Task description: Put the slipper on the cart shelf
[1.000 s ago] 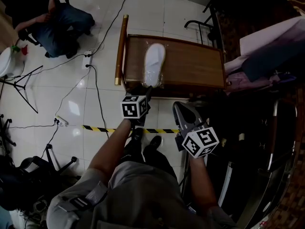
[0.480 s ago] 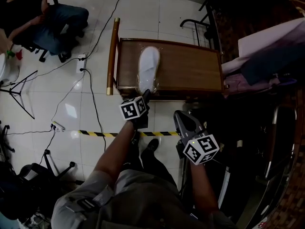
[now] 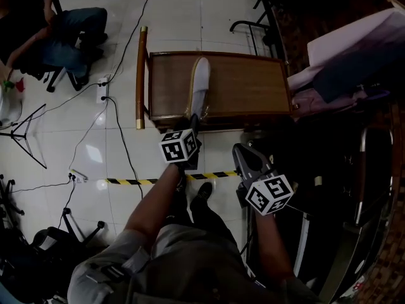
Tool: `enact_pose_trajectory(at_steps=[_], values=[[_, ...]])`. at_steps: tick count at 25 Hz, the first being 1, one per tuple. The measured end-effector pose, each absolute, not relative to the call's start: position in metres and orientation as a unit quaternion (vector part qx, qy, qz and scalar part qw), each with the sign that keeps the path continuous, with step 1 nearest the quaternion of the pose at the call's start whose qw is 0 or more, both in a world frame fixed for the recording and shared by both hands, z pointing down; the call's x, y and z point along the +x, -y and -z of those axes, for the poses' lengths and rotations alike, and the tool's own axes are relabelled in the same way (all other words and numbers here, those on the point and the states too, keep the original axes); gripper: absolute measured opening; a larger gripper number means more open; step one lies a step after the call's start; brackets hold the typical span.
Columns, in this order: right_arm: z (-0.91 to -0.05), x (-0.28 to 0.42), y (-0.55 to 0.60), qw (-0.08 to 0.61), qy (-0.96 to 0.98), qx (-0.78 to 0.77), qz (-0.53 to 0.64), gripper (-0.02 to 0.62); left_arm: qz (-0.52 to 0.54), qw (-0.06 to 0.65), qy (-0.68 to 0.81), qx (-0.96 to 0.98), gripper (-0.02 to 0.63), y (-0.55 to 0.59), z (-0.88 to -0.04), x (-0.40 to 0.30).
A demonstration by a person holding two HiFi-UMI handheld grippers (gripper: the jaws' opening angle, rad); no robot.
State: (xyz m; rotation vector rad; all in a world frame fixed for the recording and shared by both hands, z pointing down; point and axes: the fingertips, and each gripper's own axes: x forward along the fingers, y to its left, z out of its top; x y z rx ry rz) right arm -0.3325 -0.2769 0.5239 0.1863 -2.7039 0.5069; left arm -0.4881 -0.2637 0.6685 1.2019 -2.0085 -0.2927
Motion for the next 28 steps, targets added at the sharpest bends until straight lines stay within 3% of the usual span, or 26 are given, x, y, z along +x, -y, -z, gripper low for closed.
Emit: enact_pose_trajectory(at_steps=[14,28], values=[[-0.471,-0.268,0.281,0.117,0.966,0.172,-0.152,-0.002,0.031,0.285,0.732,0.618,0.064,0.28,-0.551,-0.421],[-0.446,-0.079,0.236,0.044,0.946,0.284,-0.152,-0.002,-0.016,0.244,0.651,0.719,0.064,0.24,-0.501,-0.225]])
